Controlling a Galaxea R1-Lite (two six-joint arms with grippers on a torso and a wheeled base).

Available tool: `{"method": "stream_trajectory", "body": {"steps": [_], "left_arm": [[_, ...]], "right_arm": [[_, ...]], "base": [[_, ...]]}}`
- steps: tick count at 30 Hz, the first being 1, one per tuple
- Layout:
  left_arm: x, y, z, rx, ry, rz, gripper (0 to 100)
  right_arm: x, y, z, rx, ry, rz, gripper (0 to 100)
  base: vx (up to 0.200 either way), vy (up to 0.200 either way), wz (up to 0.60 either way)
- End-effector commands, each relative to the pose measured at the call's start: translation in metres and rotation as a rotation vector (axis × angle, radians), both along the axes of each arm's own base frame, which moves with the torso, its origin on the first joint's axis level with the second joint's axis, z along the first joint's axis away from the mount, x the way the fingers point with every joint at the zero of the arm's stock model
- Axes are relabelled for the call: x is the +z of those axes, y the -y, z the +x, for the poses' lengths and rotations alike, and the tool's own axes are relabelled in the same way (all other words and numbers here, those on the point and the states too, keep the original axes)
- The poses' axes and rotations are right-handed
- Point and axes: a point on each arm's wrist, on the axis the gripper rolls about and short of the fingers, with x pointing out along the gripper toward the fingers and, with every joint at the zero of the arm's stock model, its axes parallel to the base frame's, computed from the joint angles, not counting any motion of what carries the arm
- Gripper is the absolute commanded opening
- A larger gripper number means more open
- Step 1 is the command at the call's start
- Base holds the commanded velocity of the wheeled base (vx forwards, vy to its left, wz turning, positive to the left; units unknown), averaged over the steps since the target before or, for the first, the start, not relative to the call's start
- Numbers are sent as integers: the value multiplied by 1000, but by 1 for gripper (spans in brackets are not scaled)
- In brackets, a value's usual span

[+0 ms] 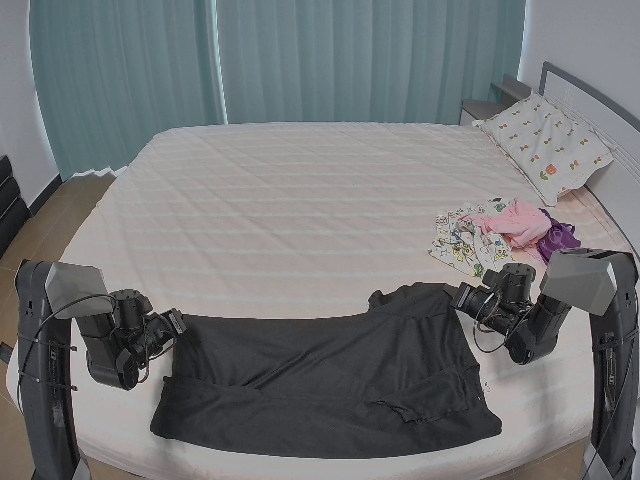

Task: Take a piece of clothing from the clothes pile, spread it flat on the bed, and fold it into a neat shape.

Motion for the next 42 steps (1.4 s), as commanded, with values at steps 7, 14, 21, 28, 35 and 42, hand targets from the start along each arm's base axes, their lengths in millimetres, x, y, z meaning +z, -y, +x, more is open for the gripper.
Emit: {"method": "stream_trajectory", "body": {"steps": [7,14,21,28,35,42], "left_arm": [[13,0,-15,-11,25,17,0],[33,-2,-24,-23,50,47,0],[22,-11,-58,-78,-66,115,0],[9,-7,-90,-151,-182,129,0],[-8,-5,-120,-231,-285,198,0],[-16,-4,-129,-248,-326,209,0]], "right_arm": [[19,14,-36,44,-30,25,0],[24,22,-65,75,-59,38,0],[17,25,-93,91,-124,23,0],[2,26,-120,133,-217,-47,0],[-15,26,-147,199,-316,-137,0],[-22,27,-159,225,-362,-173,0]], "base": [[0,0,0],[0,0,0],[0,0,0],[0,0,0],[0,0,0],[0,0,0]]}}
